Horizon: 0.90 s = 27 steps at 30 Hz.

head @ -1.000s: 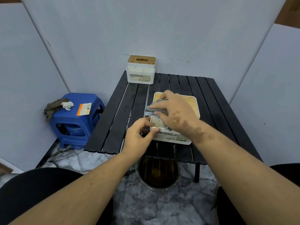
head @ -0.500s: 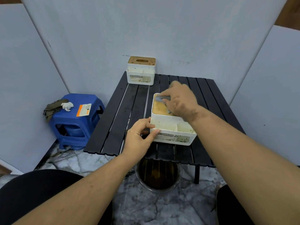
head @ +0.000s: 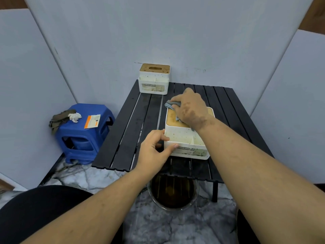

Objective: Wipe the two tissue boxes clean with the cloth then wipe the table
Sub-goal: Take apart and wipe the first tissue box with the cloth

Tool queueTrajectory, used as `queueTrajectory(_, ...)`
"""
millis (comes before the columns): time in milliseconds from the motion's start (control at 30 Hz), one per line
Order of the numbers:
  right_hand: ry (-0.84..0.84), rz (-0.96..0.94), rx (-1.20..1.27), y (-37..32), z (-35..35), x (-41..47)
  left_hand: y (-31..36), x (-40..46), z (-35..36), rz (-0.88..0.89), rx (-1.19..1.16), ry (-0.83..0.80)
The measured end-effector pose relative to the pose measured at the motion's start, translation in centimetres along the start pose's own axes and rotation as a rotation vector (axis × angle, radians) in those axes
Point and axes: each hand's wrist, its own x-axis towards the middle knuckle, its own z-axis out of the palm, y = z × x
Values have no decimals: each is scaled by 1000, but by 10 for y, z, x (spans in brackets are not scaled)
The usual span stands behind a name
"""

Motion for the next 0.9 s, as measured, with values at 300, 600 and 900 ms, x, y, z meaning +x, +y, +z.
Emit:
queueTrajectory(300,-264,-269,66,-10,-25,-34,4,1,1,-12,34,49)
queueTrajectory(600,-127,-58,-61,-14,-16,0,9,-1,1,-86,-10,23)
queueTrajectory(900,-216,-274,-82,-5,-22,-44,9,-1,1,-69,-8,31)
